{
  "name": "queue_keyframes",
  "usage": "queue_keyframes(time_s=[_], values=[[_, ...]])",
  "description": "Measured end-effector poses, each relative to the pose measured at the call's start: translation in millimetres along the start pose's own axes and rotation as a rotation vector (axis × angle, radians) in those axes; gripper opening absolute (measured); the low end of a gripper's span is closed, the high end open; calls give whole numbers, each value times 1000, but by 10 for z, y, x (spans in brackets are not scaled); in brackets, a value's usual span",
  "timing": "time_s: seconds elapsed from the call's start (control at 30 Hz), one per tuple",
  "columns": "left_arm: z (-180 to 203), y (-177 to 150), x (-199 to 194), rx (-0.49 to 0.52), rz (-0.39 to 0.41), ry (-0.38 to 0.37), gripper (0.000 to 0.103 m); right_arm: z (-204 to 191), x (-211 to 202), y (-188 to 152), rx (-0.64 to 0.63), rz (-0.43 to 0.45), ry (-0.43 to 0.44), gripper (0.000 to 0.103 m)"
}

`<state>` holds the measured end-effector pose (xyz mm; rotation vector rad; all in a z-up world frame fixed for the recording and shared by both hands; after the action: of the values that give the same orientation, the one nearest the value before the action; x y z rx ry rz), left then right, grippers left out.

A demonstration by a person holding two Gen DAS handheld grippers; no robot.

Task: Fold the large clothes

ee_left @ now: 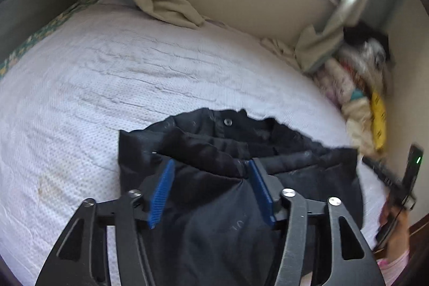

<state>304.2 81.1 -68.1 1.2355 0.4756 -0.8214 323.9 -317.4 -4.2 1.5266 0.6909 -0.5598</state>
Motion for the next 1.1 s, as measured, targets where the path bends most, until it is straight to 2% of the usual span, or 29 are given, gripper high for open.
queue_keyframes(time_s=[0.07,0.17,0.27,0.37,0.6,0.83,0.97,1.03,1.1], values=[[-50,-54,136,24,-28,54,67,-88,191,-19,-26,-33,-16,13],[-233,-182,425,41,-101,174,66,-49,485,-131,-76,-97,-99,13],[-373,-393,609,54,-168,205,64,-11,747,-385,-49,-201,-115,9],[-356,-494,673,98,-172,226,64,11,897,-553,-21,-240,-103,6],[-432,-620,767,70,-142,218,64,36,993,-717,1,-207,-85,3],[-431,-645,829,77,-99,237,64,-10,1079,-740,-39,-143,-106,3],[-428,-610,819,65,-102,225,64,21,1100,-705,3,-151,-81,2],[-408,-577,793,68,-108,220,66,41,1082,-675,44,-163,-63,2],[-376,-534,736,67,-115,205,76,94,1033,-624,131,-192,-24,2]])
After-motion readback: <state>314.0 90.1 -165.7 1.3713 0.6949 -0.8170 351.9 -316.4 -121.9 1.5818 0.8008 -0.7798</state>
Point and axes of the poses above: each gripper's, at about its wrist camera, not at the fingertips, and x roughly the way its jaws point, z to its right, y to its top, the point moved 9 cm from there along x, roughly the way its jaws point, and after that the axes turned 1 degree about z, right-handed, at the moved point
